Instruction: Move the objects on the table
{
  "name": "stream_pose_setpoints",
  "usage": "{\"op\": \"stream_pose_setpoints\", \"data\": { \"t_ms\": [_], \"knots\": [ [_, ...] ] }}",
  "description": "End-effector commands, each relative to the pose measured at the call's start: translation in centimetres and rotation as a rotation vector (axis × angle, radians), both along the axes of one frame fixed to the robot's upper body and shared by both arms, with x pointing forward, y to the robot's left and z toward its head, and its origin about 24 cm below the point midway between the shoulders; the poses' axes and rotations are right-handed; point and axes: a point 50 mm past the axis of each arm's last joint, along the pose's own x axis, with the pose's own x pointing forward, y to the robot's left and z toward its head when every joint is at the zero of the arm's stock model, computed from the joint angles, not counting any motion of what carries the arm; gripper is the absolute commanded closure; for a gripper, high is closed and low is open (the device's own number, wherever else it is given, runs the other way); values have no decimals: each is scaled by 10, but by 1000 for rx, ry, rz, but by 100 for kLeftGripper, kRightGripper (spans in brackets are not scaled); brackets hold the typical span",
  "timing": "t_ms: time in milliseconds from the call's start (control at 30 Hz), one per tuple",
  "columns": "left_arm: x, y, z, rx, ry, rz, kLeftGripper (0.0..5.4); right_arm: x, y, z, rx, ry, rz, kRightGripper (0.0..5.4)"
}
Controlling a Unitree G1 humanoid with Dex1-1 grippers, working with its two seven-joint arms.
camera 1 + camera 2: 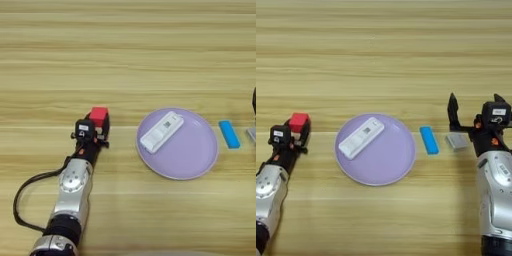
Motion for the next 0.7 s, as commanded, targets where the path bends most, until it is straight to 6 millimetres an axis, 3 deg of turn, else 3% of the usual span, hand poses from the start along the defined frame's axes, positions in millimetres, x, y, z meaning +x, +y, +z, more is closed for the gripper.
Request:
{"op": "stream_pose_setpoints", "data": {
  "t_ms": [33, 267, 700],
  "knots": [
    [-7, -9, 6, -48, -48, -72, 312, 0, 1, -5, 11, 24, 2, 0],
    [-19, -32, 19, -151, -85, -272, 312, 1, 3, -5, 13, 24, 1, 0],
    [-38, -65, 43, -133, -113, -475, 312, 1, 4, -6, 19, 25, 0, 0]
  ]
}}
